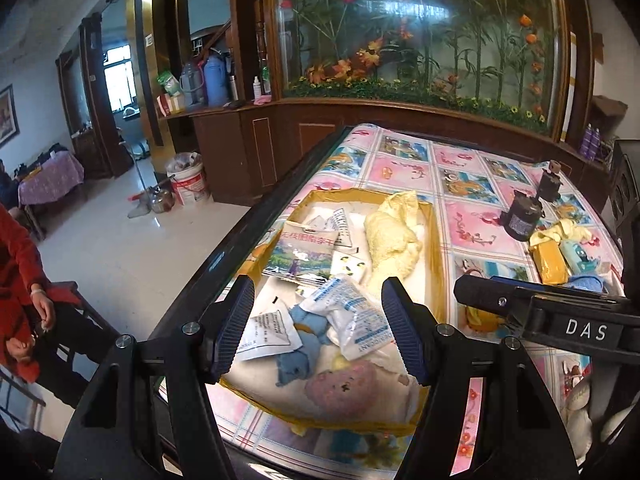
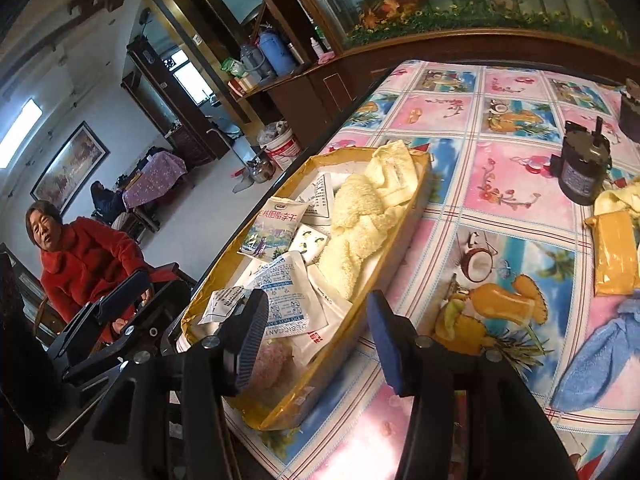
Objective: Organize soft objects
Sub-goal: 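Move both grippers back over the blue towel and red-labelled bag, then grasp the blue towel with the left gripper while the right grasps the red-labelled white bag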
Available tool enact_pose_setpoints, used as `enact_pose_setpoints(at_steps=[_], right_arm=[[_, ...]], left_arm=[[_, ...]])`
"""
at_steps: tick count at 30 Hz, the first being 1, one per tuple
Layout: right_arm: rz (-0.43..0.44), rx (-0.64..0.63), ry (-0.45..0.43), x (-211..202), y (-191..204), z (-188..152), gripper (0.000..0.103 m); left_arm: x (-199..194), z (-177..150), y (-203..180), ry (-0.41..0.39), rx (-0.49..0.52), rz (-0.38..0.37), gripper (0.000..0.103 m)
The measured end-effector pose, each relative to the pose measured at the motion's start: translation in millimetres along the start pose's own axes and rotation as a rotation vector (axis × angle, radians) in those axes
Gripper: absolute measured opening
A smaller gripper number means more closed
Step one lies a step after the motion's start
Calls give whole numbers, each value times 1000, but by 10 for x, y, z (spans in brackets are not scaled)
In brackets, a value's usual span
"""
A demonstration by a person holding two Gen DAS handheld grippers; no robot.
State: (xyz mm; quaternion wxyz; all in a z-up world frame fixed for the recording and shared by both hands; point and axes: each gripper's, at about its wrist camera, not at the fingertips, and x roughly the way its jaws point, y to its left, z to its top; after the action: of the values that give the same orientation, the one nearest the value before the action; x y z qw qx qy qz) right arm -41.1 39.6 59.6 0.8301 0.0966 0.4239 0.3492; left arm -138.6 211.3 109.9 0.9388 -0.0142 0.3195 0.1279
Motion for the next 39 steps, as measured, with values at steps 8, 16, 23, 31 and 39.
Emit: enact_pose_setpoints(at_steps=[8,16,23,31,39], right_arm=[[1,80,-34,-231,-361,-107,52],[-50,229,-147,-885,-1129,-268,52],[-223,395,-277,-1757,-1964,-625,57],[-348,530,-319,-2229,-2608,-1004,60],[-318,554,-326,-2229,-2781,-1097,60]], left_arm=[[-53,-16,-306,20,58,-28,67],[20,-2,-489,108,39,-199,67],[208,-32,-924,254,40,-462,67],[527,54,-1649,393,57,-639,67],[546,195,-2567,234,324,-730,66]])
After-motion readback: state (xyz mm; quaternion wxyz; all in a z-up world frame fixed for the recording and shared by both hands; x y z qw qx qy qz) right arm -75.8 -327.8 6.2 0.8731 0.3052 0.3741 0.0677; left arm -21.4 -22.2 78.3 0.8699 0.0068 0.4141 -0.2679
